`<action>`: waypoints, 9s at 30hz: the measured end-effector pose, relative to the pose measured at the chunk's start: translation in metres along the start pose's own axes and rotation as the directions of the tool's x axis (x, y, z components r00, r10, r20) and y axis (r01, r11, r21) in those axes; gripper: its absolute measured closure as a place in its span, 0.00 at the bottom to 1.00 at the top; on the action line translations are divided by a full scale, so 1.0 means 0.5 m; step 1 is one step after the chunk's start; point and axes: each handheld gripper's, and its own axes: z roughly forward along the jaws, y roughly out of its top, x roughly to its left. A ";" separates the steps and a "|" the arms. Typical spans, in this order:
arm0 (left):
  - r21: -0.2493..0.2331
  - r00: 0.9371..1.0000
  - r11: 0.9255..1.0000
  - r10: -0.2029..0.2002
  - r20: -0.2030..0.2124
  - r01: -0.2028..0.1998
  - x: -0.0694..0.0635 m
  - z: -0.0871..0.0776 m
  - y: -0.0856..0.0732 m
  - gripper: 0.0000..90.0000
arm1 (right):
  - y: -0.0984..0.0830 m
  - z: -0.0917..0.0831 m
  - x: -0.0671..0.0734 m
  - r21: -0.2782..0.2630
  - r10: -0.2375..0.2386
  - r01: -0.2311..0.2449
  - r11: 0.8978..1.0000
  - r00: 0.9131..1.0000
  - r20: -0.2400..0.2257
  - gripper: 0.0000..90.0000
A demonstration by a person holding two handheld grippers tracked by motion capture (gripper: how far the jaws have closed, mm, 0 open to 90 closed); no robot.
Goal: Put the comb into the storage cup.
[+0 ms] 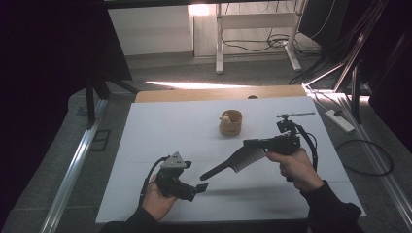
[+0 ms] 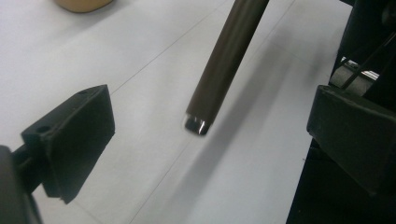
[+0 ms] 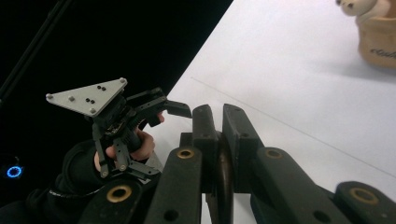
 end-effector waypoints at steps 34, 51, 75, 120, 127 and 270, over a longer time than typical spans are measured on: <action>-0.063 0.991 0.990 -0.127 -0.046 0.124 0.053 -0.097 -0.075 0.00 | 0.042 -0.059 -0.025 -0.106 -0.005 0.015 0.994 0.995 0.096 0.95; -0.077 0.984 0.985 -0.161 -0.082 0.155 0.055 -0.138 -0.117 0.00 | 0.067 -0.086 -0.044 -0.142 0.004 0.016 0.990 0.990 0.142 0.95; -0.103 0.971 0.980 -0.186 -0.148 0.172 0.043 -0.179 -0.153 0.00 | 0.107 -0.116 -0.068 -0.193 0.045 -0.007 0.981 0.981 0.191 0.95; -0.014 0.960 0.986 -0.166 -0.226 0.167 0.038 -0.177 -0.150 0.00 | 0.199 -0.148 -0.103 -0.276 0.094 -0.005 0.961 0.946 0.309 0.94; -0.012 0.961 0.986 -0.166 -0.222 0.167 0.038 -0.177 -0.150 0.00 | 0.211 -0.140 -0.113 -0.278 0.102 -0.008 0.961 0.940 0.327 0.95; -0.019 0.968 0.983 -0.183 -0.175 0.182 0.047 -0.179 -0.153 0.00 | 0.224 0.066 -0.185 -0.039 -0.085 0.126 0.991 0.840 0.536 0.41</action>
